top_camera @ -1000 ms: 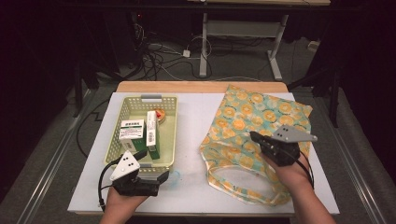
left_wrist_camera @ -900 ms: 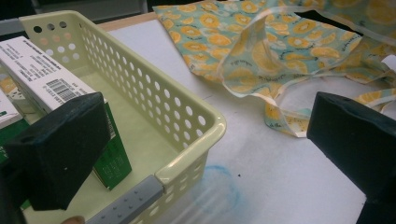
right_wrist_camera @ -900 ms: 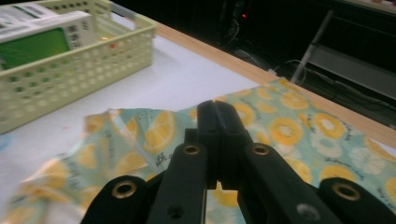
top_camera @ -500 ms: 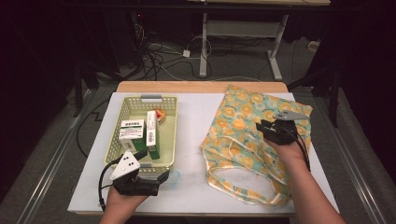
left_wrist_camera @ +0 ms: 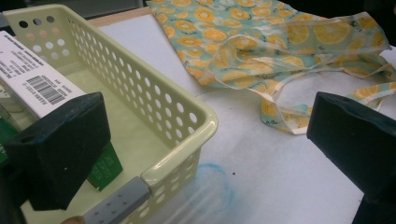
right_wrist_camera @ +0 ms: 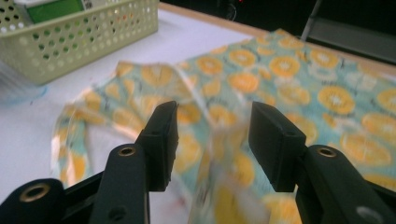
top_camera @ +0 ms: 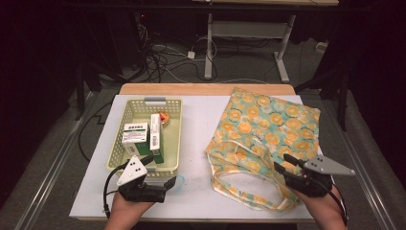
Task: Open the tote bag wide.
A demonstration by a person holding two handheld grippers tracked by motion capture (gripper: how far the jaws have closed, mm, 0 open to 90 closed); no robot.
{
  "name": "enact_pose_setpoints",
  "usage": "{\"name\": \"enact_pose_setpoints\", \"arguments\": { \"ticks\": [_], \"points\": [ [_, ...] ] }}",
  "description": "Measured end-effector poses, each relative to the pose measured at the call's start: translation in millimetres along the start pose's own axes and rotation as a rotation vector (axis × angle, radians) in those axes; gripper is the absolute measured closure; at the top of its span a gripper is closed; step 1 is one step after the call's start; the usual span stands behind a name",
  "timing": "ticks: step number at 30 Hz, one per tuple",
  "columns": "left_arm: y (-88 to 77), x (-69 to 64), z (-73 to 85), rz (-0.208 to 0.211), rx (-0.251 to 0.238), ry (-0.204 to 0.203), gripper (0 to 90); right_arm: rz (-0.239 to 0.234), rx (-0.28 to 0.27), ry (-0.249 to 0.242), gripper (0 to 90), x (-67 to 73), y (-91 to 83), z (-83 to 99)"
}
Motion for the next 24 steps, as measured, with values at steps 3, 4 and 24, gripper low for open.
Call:
{"name": "enact_pose_setpoints", "arguments": {
  "ticks": [3, 4, 24],
  "points": [
    [1.1, -1.9, -0.4, 0.006, 0.003, 0.004, 0.0, -0.019, 0.027, 0.027, 53.4, 3.2, -3.1, 15.8],
    [1.3, -2.5, -0.6, 0.008, 0.003, 0.004, 0.0, -0.02, 0.04, 0.029, 53.4, 3.1, -2.2, 19.6],
    [-1.3, -1.4, -1.3, 0.002, -0.001, 0.008, 0.0, 0.01, -0.039, 0.105, 85.4, -31.3, -4.2, 9.4]
  ]
}}
Point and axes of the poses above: each handheld gripper's, and its own axes: y roughly forward along the jaws, z roughly out of its underside, x roughly to its left, the point moved 5 cm from there along y, roughly forward along the jaws, and after that the axes turned 12 degrees about -z, right-handed, at the moved point
